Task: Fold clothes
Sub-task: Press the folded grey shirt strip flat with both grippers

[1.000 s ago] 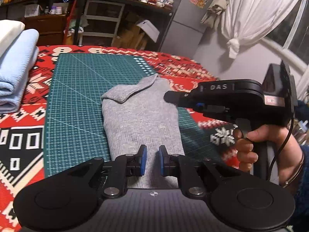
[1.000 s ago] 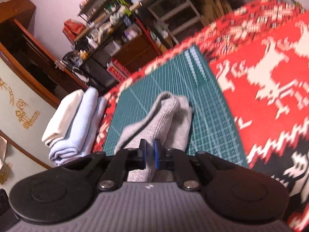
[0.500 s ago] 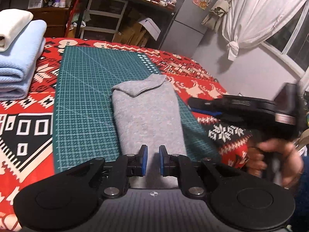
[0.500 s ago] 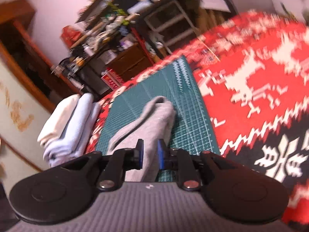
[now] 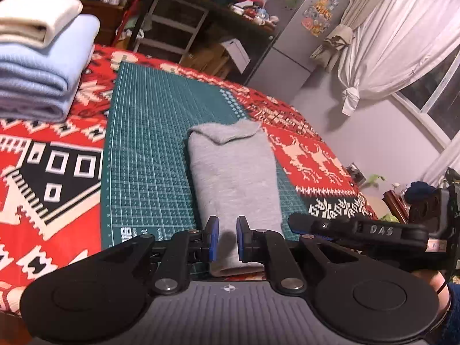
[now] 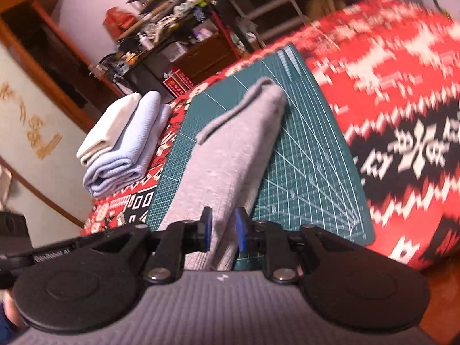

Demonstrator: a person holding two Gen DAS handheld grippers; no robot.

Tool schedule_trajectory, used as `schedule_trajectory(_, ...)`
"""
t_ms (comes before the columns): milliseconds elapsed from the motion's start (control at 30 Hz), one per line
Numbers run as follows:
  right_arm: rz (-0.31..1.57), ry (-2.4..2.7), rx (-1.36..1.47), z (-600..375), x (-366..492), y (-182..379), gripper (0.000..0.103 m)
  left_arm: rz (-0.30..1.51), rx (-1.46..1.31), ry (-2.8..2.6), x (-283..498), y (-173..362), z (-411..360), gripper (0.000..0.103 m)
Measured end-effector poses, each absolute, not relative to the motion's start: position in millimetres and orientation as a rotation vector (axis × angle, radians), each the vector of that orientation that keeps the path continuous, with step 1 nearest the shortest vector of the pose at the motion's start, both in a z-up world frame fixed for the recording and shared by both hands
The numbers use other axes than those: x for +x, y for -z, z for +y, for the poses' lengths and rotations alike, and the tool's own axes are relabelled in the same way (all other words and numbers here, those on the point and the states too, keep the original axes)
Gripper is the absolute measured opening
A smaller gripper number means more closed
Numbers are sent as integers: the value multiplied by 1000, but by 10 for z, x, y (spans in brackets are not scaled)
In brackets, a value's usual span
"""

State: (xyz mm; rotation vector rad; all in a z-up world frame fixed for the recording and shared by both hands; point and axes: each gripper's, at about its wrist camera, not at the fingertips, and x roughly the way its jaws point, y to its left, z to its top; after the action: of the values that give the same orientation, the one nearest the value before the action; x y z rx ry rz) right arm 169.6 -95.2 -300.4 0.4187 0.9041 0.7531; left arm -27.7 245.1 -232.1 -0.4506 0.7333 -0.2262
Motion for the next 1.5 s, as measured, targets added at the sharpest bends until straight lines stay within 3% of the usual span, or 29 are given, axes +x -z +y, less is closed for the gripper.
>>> schedule_trajectory(100,947,-770,460,-877,1773,3102,25,758,-440,245,-254,2377,2393,10)
schedule_trajectory(167,944,-778,447,-855,1759,3119,5,760,-421,258,-259,2377,2344,10)
schedule_trajectory(667,973,-778,378,-993,1711,3200,9,747,-377,248,-225,2267,2395,10)
schedule_trajectory(1033,818,-807,233,-738,1822,2861,9,764,-385,298,157,2337,2279,10)
schedule_trajectory(1233,870,-790,245,-795,1901,3095,3,778,-382,302,118,2423,2291,8)
schedule_trajectory(1267,877,-778,262,-850,1908,3112,3,774,-392,300,114,2404,2304,8)
schedule_trajectory(1300,881,-760,271,-895,1914,3119,10,771,-401,299,109,2384,2317,8)
schedule_trajectory(1500,803,-766,284,-945,2013,2929,10,740,-445,305,175,2272,2351,8)
